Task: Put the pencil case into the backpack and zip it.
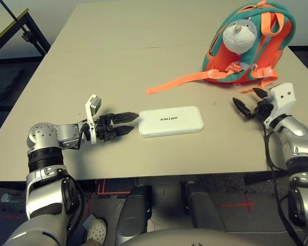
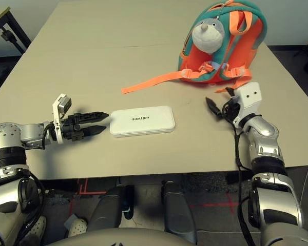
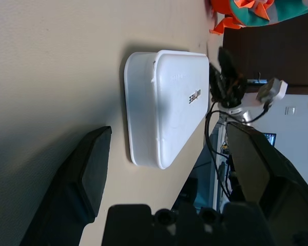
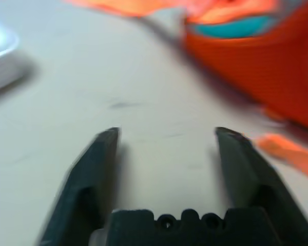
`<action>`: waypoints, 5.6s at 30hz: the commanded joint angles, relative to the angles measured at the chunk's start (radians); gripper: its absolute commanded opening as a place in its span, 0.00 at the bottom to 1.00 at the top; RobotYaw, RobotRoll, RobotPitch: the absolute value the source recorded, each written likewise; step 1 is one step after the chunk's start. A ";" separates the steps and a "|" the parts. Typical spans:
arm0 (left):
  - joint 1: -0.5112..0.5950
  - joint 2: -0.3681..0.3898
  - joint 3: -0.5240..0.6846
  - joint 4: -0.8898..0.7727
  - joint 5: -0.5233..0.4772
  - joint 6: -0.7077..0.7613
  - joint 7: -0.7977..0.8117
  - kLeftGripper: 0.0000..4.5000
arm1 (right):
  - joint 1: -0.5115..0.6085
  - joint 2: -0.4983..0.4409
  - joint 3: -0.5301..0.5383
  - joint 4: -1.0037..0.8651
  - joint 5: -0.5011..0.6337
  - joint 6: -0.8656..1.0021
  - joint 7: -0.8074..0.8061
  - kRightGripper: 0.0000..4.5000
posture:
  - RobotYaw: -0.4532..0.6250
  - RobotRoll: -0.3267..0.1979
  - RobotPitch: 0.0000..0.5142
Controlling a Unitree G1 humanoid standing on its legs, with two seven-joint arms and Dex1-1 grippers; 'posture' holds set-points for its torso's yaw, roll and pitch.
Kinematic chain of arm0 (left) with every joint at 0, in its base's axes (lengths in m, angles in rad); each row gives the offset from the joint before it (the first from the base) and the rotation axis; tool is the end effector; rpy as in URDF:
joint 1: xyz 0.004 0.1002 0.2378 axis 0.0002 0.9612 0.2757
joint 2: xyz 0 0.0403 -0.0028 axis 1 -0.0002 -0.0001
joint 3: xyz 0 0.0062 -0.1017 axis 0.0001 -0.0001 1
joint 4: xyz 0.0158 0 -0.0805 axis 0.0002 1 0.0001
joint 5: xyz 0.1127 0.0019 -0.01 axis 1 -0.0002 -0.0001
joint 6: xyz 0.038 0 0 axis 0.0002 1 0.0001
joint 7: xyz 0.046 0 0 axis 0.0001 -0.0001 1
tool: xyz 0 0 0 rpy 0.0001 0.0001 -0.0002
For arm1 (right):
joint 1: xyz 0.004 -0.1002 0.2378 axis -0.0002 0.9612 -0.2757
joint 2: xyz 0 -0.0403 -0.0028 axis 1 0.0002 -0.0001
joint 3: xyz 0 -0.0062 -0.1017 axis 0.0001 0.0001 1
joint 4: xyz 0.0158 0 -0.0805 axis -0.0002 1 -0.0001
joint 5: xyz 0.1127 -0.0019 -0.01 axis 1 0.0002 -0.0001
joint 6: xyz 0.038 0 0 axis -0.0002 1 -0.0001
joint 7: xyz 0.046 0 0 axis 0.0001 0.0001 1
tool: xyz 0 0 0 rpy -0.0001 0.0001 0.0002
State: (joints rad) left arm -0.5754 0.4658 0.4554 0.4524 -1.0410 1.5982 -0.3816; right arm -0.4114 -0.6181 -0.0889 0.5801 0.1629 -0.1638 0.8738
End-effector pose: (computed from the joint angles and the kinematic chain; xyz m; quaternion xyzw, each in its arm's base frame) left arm 0.2728 0.2604 0.1173 -0.4573 0.4085 -0.3232 0.7208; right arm 0.2789 -0.3041 0.1024 -0.1898 0.0532 0.3061 0.9314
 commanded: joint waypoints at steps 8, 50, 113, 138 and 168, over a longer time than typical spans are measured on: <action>0.001 -0.026 0.011 0.032 0.096 -0.019 -0.003 1.00 | 0.070 -0.027 0.112 -0.183 -0.007 0.170 0.154 0.01 | 0.33 0.62 0.33; -0.011 -0.027 0.069 0.053 0.192 -0.105 -0.031 1.00 | 0.052 0.149 0.249 -0.348 -0.022 0.179 0.151 0.01 | 0.33 0.62 0.38; -0.082 -0.073 0.032 -0.002 0.146 -0.093 -0.097 0.79 | 0.016 0.147 0.247 -0.279 -0.029 0.130 0.153 0.00 | 0.34 0.62 0.37; -0.148 -0.158 0.150 -0.186 0.099 -0.397 -0.022 0.31 | 0.006 0.142 0.231 -0.225 -0.083 0.119 0.054 0.00 | 0.34 0.62 0.38; -0.108 -0.165 0.031 -0.285 0.113 -0.651 -0.024 0.31 | -0.116 0.042 -0.327 -0.423 0.282 0.907 -0.495 1.00 | 0.32 0.62 0.36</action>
State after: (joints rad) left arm -0.6904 0.2893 0.4891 0.1711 -0.9199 0.9673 -0.3834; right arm -0.5417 -0.5639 -0.3872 0.1935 0.4192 0.7029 0.3837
